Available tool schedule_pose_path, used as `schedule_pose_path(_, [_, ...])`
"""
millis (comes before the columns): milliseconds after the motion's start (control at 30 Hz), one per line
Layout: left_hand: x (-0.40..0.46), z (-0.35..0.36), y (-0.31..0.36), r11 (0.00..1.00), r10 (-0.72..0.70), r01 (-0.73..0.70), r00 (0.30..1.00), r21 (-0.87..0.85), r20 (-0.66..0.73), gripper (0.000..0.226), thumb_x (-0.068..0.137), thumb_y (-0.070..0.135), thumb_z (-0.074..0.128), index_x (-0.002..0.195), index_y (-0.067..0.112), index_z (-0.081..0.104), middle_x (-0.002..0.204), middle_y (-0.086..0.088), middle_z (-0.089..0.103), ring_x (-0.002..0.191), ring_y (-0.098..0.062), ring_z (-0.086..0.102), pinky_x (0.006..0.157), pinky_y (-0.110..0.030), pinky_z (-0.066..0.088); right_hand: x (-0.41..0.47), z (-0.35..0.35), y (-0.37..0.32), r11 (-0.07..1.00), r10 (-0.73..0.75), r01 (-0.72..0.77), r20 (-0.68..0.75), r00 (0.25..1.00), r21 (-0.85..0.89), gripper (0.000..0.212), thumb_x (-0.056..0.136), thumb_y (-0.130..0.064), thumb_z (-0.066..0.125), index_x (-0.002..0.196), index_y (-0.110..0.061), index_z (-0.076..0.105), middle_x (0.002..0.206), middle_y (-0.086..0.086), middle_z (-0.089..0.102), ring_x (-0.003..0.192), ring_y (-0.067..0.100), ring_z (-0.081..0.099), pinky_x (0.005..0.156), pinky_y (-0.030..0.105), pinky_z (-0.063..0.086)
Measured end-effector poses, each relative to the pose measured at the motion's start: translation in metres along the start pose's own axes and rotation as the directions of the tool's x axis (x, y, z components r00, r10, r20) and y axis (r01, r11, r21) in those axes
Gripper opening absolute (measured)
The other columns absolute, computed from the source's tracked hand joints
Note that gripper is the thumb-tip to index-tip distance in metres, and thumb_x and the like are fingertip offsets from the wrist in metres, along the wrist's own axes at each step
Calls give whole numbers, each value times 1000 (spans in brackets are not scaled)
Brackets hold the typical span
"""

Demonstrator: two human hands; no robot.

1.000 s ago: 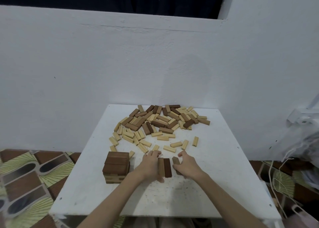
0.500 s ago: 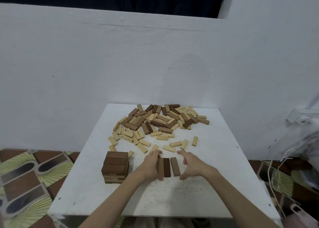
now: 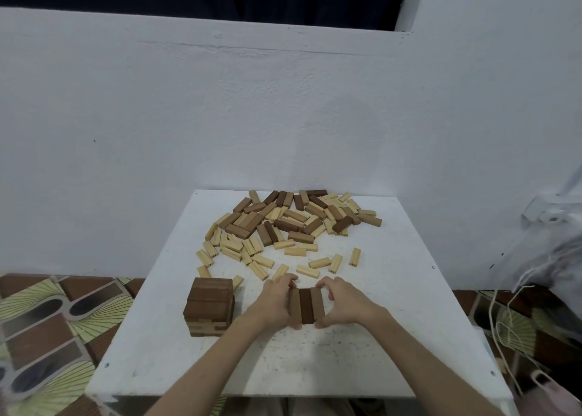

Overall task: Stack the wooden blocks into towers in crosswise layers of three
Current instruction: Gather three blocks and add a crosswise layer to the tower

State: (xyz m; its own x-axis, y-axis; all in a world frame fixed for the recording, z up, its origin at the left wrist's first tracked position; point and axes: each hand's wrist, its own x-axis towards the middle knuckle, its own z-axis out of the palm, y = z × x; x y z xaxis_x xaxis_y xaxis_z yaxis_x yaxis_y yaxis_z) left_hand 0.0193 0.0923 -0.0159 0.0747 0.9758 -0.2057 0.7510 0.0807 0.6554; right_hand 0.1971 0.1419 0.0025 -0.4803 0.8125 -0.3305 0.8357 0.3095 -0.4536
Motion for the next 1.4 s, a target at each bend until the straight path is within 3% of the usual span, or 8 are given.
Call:
schedule_pose_path(233, [-1,-1,2,1000,11,-11,1000,7,0,98,60,28,85,138,22,27,133,5,41,122,-17,27,100,-34,32,3,-1,3,1000,-12,12,11,1000,-13,100,60,-43,85,143,-31,30,133,2,41,122,19,44,98,36,42])
schedule_pose_path(467, [0,3,2,999,35,-35,999,-2,-27,94,60,29,85,136,24,29,126,6,45,111,-11,28,93,-26,33,7,2,3,999,-32,32,12,999,-10,90,61,-44,85,137,-31,39,123,1,43,113,16,45,93,31,44])
schedule_pose_path(700, [2,5,0,999,45,-45,999,2,-25,90,61,30,83,135,26,30,123,8,46,111,-12,30,92,-26,35,9,5,4,999,-31,31,15,999,8,83,62,-44,83,132,-31,41,118,-1,42,108,13,46,90,28,45])
schedule_pose_path(933, [2,2,0,999,41,-42,999,-32,-22,94,59,29,85,136,26,31,124,10,46,113,-11,28,95,-28,34,8,3,7,998,-56,55,15,998,21,88,61,-44,83,136,-33,39,111,-4,40,105,13,46,90,30,44])
schedule_pose_path(1400, [6,2,1,999,41,-41,999,-25,-5,91,61,29,84,135,26,31,122,9,47,116,-12,30,99,-29,35,13,9,9,998,-58,58,-7,998,-20,78,60,-54,80,127,-38,43,110,-4,44,102,11,46,92,31,45])
